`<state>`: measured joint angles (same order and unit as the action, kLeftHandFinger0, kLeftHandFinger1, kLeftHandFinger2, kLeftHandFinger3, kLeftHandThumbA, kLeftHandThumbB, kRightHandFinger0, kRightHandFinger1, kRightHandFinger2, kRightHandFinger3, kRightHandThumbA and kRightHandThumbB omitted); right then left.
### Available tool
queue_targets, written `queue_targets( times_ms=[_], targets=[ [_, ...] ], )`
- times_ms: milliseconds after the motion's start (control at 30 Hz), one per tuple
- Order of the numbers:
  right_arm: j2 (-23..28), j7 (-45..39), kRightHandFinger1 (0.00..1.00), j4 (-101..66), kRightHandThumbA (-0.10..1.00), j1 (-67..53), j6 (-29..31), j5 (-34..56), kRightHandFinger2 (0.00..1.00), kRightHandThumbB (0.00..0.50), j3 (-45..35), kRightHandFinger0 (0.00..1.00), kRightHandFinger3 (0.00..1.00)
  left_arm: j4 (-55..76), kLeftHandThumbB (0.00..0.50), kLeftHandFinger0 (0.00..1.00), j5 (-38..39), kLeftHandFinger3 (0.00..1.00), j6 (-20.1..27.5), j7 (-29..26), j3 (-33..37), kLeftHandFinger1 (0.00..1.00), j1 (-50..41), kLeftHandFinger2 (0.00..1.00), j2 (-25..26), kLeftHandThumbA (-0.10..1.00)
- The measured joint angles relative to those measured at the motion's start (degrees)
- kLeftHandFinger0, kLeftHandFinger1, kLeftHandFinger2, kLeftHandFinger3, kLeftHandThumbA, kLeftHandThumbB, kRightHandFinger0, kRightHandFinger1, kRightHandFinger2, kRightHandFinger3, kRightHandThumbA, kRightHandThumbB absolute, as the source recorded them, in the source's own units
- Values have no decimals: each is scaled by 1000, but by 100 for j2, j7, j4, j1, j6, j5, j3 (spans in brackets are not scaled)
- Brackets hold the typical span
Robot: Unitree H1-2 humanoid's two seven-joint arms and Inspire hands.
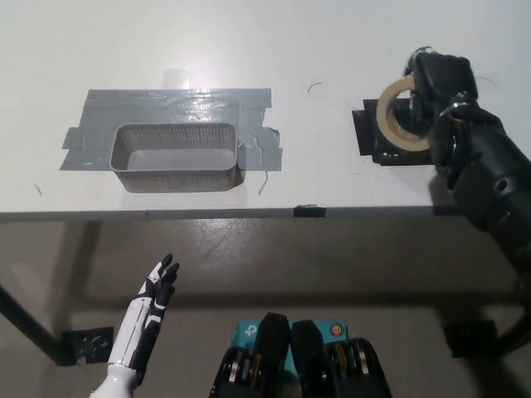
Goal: The robot picks the tape placed on the black area with right hand and places it in the small grey container.
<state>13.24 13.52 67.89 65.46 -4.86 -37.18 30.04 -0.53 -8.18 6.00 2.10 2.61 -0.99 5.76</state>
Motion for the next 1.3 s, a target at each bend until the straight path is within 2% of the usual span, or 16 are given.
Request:
queue_targets(
  times_ms=[33, 67, 100, 233, 367, 467, 600, 733, 800, 867, 900, 967, 1000, 1067, 1233, 1300],
  targets=[
    [-23, 77, 720, -91, -100, 0, 53, 0, 1000, 155, -21, 204, 1000, 0, 114, 1000, 0, 1000, 0, 0, 0, 1000, 2, 1000, 0, 1000],
    [-50, 156, 805, -196, -100, 1, 100, 0, 1000, 149, -46, 297, 1000, 0, 113, 1000, 0, 1000, 1, 0, 1, 1000, 7, 1000, 0, 1000],
    [-87, 236, 662, -318, -100, 4, 145, 0, 994, 162, -78, 191, 1000, 1, 123, 1000, 0, 1000, 3, 0, 1, 1000, 13, 1000, 1, 1000],
    [-352, 495, 509, -862, -100, 239, 242, 0, 974, 169, -203, 16, 981, 8, 126, 1000, 3, 1000, 2, 7, 3, 1000, 90, 1000, 4, 1000],
    [-687, 585, 566, -1133, -100, 648, 261, 0, 1000, 140, -288, 2, 1000, 15, 125, 1000, -1, 1000, 2, 10, 6, 1000, 178, 1000, 12, 1000],
    [-992, 610, 474, -1145, -100, 883, 261, -4, 924, 147, -285, 0, 987, 17, 121, 1000, -7, 1000, 2, 11, 23, 1000, 185, 1000, 29, 1000],
    [-1428, 683, 263, -898, -100, 1084, 260, -33, 798, 191, -226, 0, 717, 22, 142, 1000, -13, 1000, 4, 11, 43, 1000, 184, 1000, 38, 1000],
    [-1885, 784, 317, -271, -100, 1259, 276, -69, 867, 211, -99, 0, 769, 22, 150, 1000, -21, 1000, 8, 12, 90, 1000, 186, 1000, 52, 1000],
    [-2068, 832, 255, 19, -100, 1306, 306, -88, 746, 270, -41, 0, 516, 23, 154, 1000, -21, 1000, 8, 14, 120, 1000, 186, 1000, 71, 1000],
    [-2277, 881, 161, 378, -100, 1365, 329, -106, 642, 304, 29, 0, 390, 39, 152, 1000, -24, 1000, 3, 14, 156, 1000, 184, 1000, 87, 1000],
    [-2378, 908, 232, 545, -100, 1386, 331, -116, 704, 299, 62, 62, 421, 58, 149, 1000, -30, 1000, 1, 14, 178, 1000, 184, 1000, 91, 1000],
    [-2554, 918, 112, 793, -100, 1396, 349, -118, 403, 305, 97, 2, 441, 104, 148, 1000, -35, 1000, 0, 14, 224, 1000, 185, 1000, 92, 1000],
    [-2621, 921, 62, 876, -100, 1396, 357, -117, 328, 283, 104, 0, 401, 124, 139, 1000, -37, 1000, -2, 14, 240, 1000, 185, 1000, 92, 998],
    [-2740, 920, 1, 1017, -100, 1396, 373, -114, 185, 285, 106, 0, 439, 177, 132, 1000, -36, 1000, -9, 17, 272, 1000, 186, 1000, 93, 963],
    [-2933, 921, 0, 1209, -100, 1379, 397, -114, 126, 306, 144, 0, 452, 227, 142, 1000, -23, 1000, -48, 126, 367, 1000, 185, 1000, 108, 923],
    [-2972, 921, 41, 1238, -100, 1351, 401, -114, 188, 314, 162, 1, 477, 230, 133, 1000, -22, 1000, -54, 166, 402, 1000, 185, 1000, 108, 935]
  ],
)
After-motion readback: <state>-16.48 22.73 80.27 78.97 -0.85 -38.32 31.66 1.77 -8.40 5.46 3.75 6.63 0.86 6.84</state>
